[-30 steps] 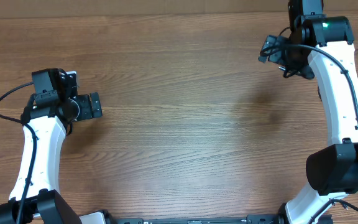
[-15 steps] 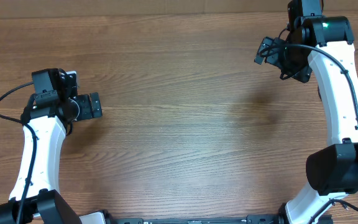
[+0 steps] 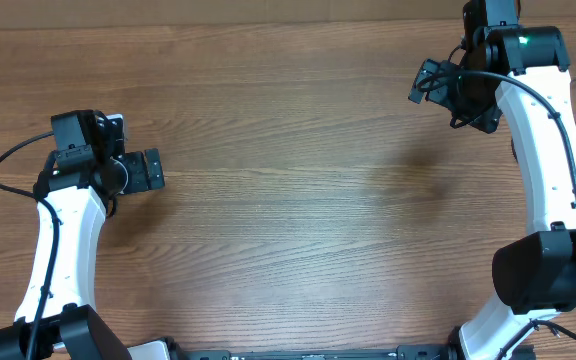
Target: Untangle cables
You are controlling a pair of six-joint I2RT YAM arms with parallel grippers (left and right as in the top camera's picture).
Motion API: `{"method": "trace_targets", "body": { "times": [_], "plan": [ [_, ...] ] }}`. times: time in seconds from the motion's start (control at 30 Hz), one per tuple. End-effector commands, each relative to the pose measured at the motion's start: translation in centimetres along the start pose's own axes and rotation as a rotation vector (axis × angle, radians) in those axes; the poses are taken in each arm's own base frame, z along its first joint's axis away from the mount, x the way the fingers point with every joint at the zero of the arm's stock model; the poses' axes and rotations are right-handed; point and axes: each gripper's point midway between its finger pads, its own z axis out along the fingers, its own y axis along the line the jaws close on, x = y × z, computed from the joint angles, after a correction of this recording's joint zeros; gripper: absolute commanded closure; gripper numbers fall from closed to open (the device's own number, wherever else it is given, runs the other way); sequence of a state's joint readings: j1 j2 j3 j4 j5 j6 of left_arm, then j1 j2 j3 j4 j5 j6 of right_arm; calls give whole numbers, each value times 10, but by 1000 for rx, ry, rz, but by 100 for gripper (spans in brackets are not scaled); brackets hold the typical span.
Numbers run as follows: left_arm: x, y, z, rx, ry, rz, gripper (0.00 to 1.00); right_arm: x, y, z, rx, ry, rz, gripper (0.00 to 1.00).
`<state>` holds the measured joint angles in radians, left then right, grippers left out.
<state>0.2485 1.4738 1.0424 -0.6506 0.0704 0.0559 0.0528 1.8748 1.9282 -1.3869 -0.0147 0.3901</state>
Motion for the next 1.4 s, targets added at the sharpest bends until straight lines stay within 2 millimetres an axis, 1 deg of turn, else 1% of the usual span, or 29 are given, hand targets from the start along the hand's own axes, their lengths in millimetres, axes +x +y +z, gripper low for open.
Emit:
{"method": "trace_targets", "body": {
  "times": [0.0,0.1,0.37,0.43,0.5,0.53,0.63,0.73,0.87,0.93,1.0,1.1,1.17,1.3,1.37],
  "plan": [
    [-11,-2,-10,5,-41,12,1,-2,1,-3,-9,-13,7,0],
    [-9,-1,-7,6,-31,11,0,-2,1,-3,-9,-13,7,0],
    [-10,-2,-9,6,-37,12,0,-2,1,-3,-9,-13,7,0],
    [-12,-2,-13,5,-48,14,0,-2,1,-3,-9,-13,7,0],
    [-14,-3,-20,4,-71,16,0,-2,1,-3,-9,-13,7,0],
    [-18,-4,-31,3,-105,20,1,-2,1,-3,-9,-13,7,0],
    [-25,-10,-55,6,-179,36,0,-2,1,-3,-9,-13,7,0],
    [-31,-20,-81,17,-259,63,0,-2,1,-3,-9,-13,7,0],
    [-33,-41,-116,48,-361,115,0,-2,1,-3,-9,-13,7,0],
    [-29,-55,-131,74,-408,148,0,-2,1,-3,-9,-13,7,0],
    [-21,-65,-142,98,-443,177,0,-2,1,-3,-9,-13,7,0],
    [-1,-72,-147,119,-465,200,0,-2,1,-3,-9,-13,7,0],
    [21,-70,-138,121,-454,202,0,-2,1,-3,-9,-13,7,0],
    [68,-63,-108,105,-398,203,0,-2,1,-3,-9,-13,7,0],
    [87,-64,-98,113,-382,213,0,-2,1,-3,-9,-13,7,0]
  ]
}}
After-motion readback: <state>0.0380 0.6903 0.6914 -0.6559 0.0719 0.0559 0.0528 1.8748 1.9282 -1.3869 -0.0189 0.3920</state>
